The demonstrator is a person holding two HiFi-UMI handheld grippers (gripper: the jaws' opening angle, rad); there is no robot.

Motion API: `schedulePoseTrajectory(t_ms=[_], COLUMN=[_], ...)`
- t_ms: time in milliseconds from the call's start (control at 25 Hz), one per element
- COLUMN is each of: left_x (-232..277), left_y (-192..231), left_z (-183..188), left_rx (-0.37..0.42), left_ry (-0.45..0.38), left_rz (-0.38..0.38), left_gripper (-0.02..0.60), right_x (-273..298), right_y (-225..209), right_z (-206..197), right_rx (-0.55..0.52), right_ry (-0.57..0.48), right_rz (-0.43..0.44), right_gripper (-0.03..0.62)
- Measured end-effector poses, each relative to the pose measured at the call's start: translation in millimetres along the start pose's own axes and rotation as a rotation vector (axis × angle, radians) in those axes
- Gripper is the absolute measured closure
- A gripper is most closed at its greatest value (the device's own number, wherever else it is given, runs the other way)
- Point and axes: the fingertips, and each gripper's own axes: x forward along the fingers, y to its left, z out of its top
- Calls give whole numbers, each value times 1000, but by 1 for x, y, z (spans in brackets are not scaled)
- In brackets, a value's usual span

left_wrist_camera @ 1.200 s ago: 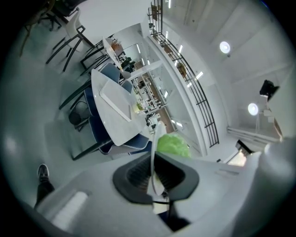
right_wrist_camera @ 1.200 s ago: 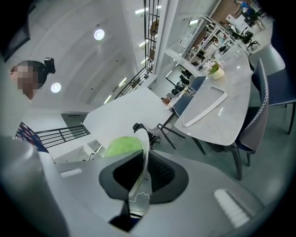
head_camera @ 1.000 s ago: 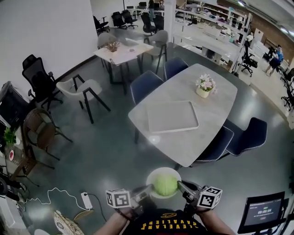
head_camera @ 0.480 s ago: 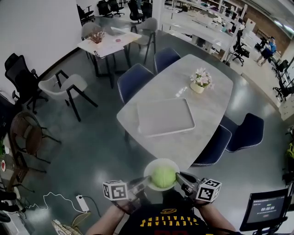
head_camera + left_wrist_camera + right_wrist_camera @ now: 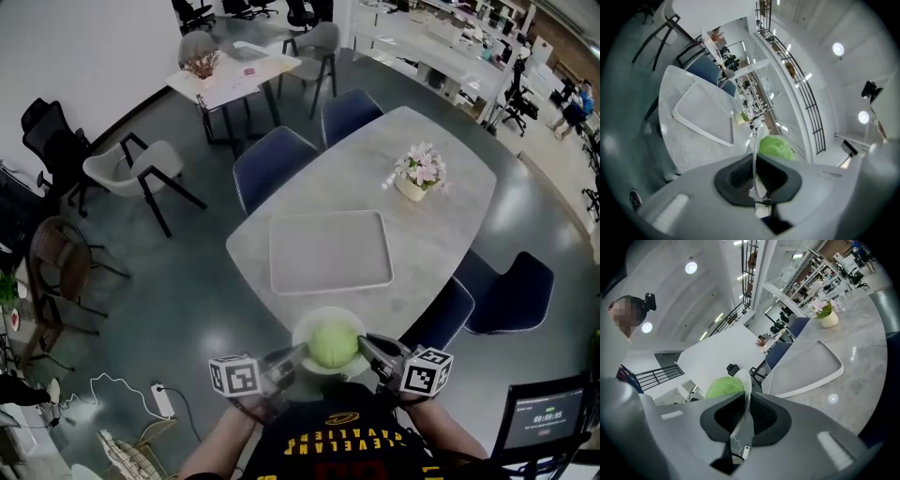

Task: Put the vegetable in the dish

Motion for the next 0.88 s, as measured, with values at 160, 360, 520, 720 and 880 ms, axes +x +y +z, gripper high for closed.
schedulePoseTrajectory(t_ms=[160, 360, 520, 720, 880], left_x=[32, 61, 79, 95, 109], left_y=[-5, 11, 22, 58, 88], left_z=[17, 35, 57, 93, 125], left_rx=[2, 3, -12, -24, -33], left_ry=[-35, -39, -17, 38, 106], left_rz=[18, 58, 64, 87, 97], left_gripper=[571, 571, 571, 567, 565], right_x=[-1, 9, 25, 62, 94], right_y=[-23, -54, -75, -103, -129], right_z=[31, 55, 70, 85, 96], right_rx=[-4, -1, 25, 53, 133], right_ry=[21, 42, 50, 54, 58], right_rz=[26, 44, 35, -22, -80], right_gripper=[556, 556, 556, 554, 554])
